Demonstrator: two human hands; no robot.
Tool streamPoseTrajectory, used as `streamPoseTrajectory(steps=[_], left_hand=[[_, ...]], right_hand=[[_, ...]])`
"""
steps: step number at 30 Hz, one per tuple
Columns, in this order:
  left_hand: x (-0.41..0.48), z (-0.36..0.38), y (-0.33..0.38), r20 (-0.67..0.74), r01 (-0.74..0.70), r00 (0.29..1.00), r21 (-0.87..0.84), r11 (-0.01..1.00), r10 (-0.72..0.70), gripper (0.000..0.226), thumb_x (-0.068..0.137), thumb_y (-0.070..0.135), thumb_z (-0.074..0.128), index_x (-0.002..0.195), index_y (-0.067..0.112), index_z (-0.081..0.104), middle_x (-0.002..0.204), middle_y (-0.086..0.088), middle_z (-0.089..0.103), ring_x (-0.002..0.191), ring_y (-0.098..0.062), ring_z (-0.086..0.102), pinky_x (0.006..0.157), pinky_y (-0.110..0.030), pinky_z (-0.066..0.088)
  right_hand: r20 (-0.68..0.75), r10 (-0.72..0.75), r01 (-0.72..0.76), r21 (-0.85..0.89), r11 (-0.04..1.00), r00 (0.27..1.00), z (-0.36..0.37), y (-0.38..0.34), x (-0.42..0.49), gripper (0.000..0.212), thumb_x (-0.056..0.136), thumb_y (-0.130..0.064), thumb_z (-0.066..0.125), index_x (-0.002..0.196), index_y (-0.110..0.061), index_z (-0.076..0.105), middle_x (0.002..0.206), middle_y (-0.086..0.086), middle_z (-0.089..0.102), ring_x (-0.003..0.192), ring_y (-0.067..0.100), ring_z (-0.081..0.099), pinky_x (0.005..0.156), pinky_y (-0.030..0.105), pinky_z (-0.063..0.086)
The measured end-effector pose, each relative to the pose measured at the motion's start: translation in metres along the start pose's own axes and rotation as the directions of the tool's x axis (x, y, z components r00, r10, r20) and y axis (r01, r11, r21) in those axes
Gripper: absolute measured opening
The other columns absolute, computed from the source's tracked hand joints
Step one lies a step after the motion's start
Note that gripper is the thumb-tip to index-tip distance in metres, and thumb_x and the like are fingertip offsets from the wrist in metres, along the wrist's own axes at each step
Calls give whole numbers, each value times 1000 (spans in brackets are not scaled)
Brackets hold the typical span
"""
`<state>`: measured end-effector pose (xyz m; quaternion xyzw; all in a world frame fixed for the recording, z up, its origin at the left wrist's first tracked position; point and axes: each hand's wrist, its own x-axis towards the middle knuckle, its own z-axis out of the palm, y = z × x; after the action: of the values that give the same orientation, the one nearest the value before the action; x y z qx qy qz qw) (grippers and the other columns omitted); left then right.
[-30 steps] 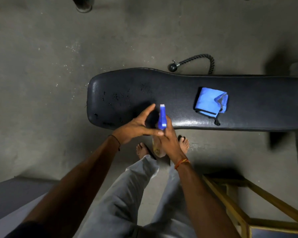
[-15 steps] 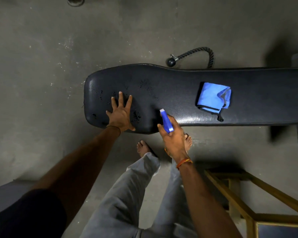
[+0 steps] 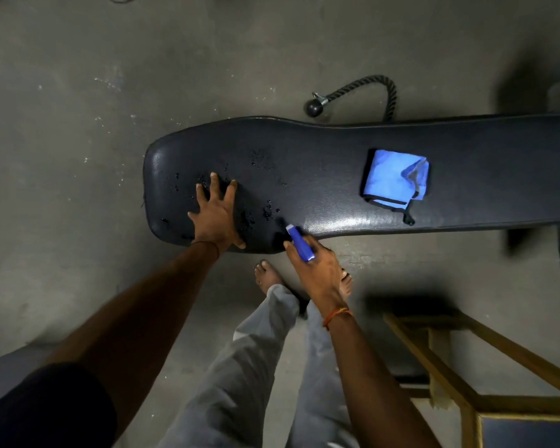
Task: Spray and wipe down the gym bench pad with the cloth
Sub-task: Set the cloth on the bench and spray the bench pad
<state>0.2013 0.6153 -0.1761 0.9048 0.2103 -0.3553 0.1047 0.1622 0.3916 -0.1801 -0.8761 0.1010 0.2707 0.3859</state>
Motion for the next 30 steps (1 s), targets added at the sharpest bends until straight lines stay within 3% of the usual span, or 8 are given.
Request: streamPoseTrajectory(steps=[6, 11, 14, 18, 21, 24, 27, 30], left_hand=[[-2, -2, 1, -16, 1, 1000, -22, 1000, -1, 148, 47, 26, 101, 160, 34, 7, 169, -2, -17, 154, -44, -10, 109, -81, 22], [-2, -2, 1, -9, 3, 1000, -22, 1000, -3, 149, 46, 27, 102, 160, 35, 7, 169, -1, -17, 155, -43, -10, 109, -81, 22], [-1, -1, 1, -21, -1, 1000, -26, 1000, 1, 148, 45, 26, 102, 160, 35, 9, 169, -2, -16, 154, -44, -9, 108, -82, 23], [-1, 0, 0, -30, -5, 1000, -26, 1000, 4, 148, 45, 26, 102, 160, 34, 9, 169, -3, -15, 154, -44, -9, 108, -82, 23], [0, 0, -1, -31, -1, 1000, -24, 1000, 0, 149, 43, 26, 102, 160, 35, 10, 169, -3, -13, 154, -44, -8, 106, -83, 24], [-1, 0, 0, -34, -2, 999, -24, 1000, 1, 149, 41, 26, 103, 159, 35, 12, 169, -2, -12, 154, -44, -7, 105, -83, 26], [-1, 0, 0, -37, -2, 999, -16, 1000, 1, 149, 40, 26, 103, 158, 36, 11, 169, -2, -12, 154, -43, -7, 104, -83, 28], [-1, 1, 0, -39, -9, 999, -17, 1000, 8, 149, 42, 27, 102, 159, 36, 10, 169, -2, -12, 154, -43, -8, 105, -83, 27]], right_hand=[[-239, 32, 7, 163, 987, 971, -15, -14, 26, 43, 86, -66, 61, 82, -23, 64, 67, 4, 67, 68, 31, 65, 66, 39, 55], [-335, 93, -20, 213, 977, 938, -31, -16, 37, 36, 90, -57, 65, 76, -25, 60, 60, -2, 57, 61, 25, 57, 59, 32, 41], [-372, 182, -113, 202, 973, 910, -35, 0, 26, 35, 91, -56, 64, 76, -25, 57, 57, -5, 53, 52, 12, 49, 58, 27, 31], [-411, 297, -203, 256, 945, 862, -33, 37, 9, 43, 82, -71, 56, 86, -29, 61, 69, 4, 69, 65, 25, 67, 66, 40, 56], [-337, 196, -130, 209, 969, 921, -28, 54, -6, 38, 83, -64, 58, 84, -26, 60, 66, 2, 64, 64, 28, 62, 69, 46, 57], [-173, 101, -102, 2, 995, 980, -15, 66, -14, 42, 81, -77, 49, 91, -38, 58, 70, 0, 67, 76, 33, 66, 83, 46, 56], [-64, -5, -1, -94, 996, 998, -7, 68, -14, 38, 84, -85, 37, 83, -49, 52, 68, -12, 62, 73, 18, 65, 92, 48, 53], [-85, -41, 30, -120, 992, 996, -14, 50, -12, 29, 87, -73, 48, 74, -47, 50, 58, -14, 50, 59, 9, 56, 83, 37, 54]])
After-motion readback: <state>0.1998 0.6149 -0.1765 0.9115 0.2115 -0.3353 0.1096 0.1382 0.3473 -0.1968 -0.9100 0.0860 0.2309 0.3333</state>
